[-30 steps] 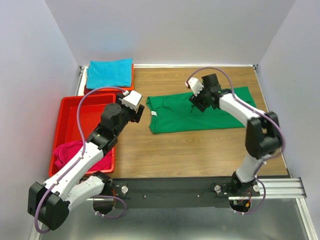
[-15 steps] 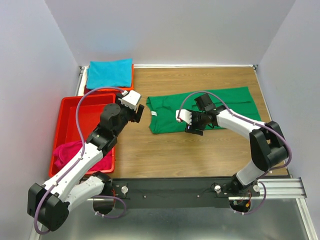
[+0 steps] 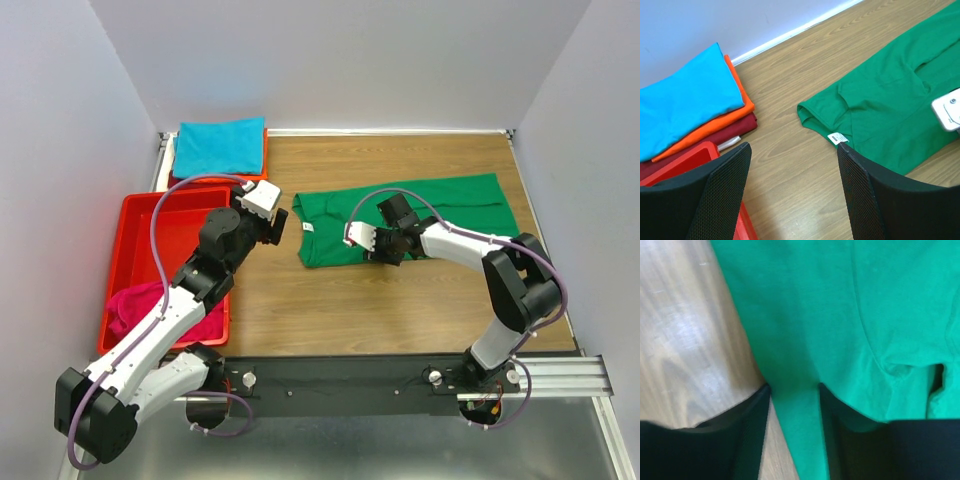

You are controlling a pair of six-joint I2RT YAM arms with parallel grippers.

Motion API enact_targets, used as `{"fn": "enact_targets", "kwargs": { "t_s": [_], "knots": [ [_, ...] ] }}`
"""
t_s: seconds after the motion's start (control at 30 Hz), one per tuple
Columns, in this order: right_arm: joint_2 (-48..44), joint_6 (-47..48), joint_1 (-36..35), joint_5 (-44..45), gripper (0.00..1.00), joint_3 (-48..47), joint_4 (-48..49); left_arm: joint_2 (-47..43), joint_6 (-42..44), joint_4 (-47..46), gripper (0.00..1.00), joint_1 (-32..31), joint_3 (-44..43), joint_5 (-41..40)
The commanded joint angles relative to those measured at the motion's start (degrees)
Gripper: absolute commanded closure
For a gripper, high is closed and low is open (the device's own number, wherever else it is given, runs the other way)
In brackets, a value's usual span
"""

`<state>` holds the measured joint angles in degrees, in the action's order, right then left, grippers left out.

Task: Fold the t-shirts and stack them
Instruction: Fold the tshirt

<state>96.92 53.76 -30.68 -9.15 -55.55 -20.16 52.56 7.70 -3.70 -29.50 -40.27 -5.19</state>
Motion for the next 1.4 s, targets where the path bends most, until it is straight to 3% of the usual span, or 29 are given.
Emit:
{"fn": "enact_targets", "kwargs": {
  "t_s": [0.0,0.13,0.27,0.37,0.57,0.63,0.67,0.73,0.93,1.2,1.37],
  "knots": [
    [3.18,-2.77,-0.44,4.05,0.57,0.18,1.18,-0.96,-0.94,-1.39,0.23,-0.12,-0.25,1.50],
    [3.80,-3.57,-1.49,3.52,0.69,1.14,1.09,-1.49,-1.02,-1.48,0.23,-0.21,-0.16,1.15],
    [3.36,-4.80,-5.17,1.86,0.89,2.37,-0.57,-2.19,-1.20,-1.66,0.23,-0.12,0.02,0.45],
    [2.83,-6.91,-7.81,-1.12,0.94,2.81,-2.95,-2.46,-0.94,-1.92,0.23,-0.12,0.11,0.01],
    [1.95,-10.95,-15.98,-8.24,0.93,2.64,-7.17,-2.37,-0.41,-1.48,0.23,-0.21,0.19,-1.92],
    [2.21,-11.48,-18.80,-9.66,0.90,2.03,-8.66,-2.54,-0.23,-1.48,0.23,-0.21,0.19,-2.28],
    [2.30,-11.57,-19.76,-9.92,0.80,1.59,-9.27,-2.72,-0.23,-1.48,0.23,-0.12,0.19,-2.63],
    [2.30,-11.39,-21.61,-10.62,0.74,-0.60,-11.46,-2.90,0.03,-1.48,0.23,-0.12,0.37,-2.98],
    [-0.42,-12.27,-19.52,-9.40,0.44,-8.60,-15.52,-3.25,0.56,-1.83,0.23,-0.21,0.54,-3.95],
    [3.80,-12.97,-2.99,-18.36,0.35,-20.46,-15.87,-3.07,1.00,-2.01,0.23,-0.21,0.54,-4.39],
    [15.89,-20.06,5.97,-24.68,0.32,-31.79,-15.87,-3.07,1.26,-1.92,0.23,-0.21,0.46,-4.48]
  ]
}}
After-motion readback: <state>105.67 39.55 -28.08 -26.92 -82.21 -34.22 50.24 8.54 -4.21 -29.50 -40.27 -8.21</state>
